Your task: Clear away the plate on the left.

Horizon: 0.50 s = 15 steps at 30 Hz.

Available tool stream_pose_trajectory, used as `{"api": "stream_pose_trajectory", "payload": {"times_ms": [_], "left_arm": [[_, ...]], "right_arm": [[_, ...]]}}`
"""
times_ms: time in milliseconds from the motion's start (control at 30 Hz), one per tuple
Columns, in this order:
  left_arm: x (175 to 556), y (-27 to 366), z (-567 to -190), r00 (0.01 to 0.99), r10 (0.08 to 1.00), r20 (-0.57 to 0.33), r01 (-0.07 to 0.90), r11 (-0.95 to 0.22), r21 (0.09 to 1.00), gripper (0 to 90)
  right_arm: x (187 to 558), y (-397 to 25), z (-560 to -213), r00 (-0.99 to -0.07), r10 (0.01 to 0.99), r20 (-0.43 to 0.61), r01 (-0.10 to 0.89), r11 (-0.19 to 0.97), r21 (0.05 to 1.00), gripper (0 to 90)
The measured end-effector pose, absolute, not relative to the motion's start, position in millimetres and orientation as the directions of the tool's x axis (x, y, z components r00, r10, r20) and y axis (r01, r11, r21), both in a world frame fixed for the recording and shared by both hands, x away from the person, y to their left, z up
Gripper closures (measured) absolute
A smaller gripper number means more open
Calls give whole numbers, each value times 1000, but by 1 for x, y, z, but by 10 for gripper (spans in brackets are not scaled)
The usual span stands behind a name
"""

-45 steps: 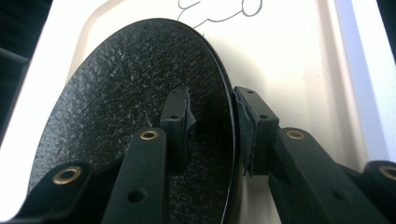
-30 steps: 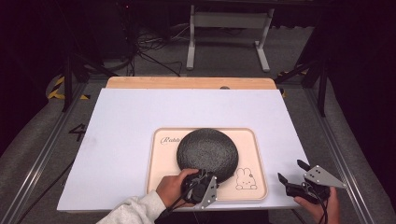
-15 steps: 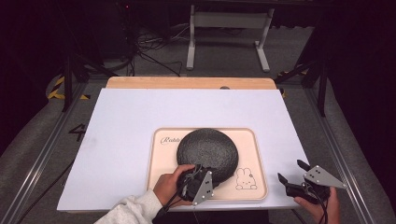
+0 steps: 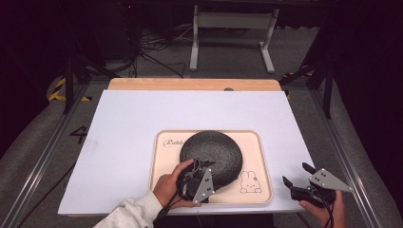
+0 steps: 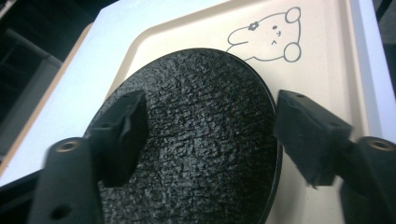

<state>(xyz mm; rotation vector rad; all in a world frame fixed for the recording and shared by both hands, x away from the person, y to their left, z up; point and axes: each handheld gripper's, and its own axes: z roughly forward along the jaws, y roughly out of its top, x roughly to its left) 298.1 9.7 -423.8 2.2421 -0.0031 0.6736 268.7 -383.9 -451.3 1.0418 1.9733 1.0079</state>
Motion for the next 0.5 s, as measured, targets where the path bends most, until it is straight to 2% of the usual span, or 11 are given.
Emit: {"api": "stream_pose_trajectory", "payload": {"times_ms": [100, 200, 500], "left_arm": [[300, 11, -424, 859, 222, 461, -189, -698, 690, 179], [302, 13, -422, 866, 219, 450, -189, -690, 698, 150], [307, 17, -421, 866, 226, 446, -177, -695, 697, 120]], "right_arm": [[269, -384, -451, -449, 869, -206, 343, 381, 859, 144], [269, -384, -451, -449, 870, -205, 344, 380, 859, 144], [268, -384, -451, -448, 870, -205, 341, 378, 860, 144]]}}
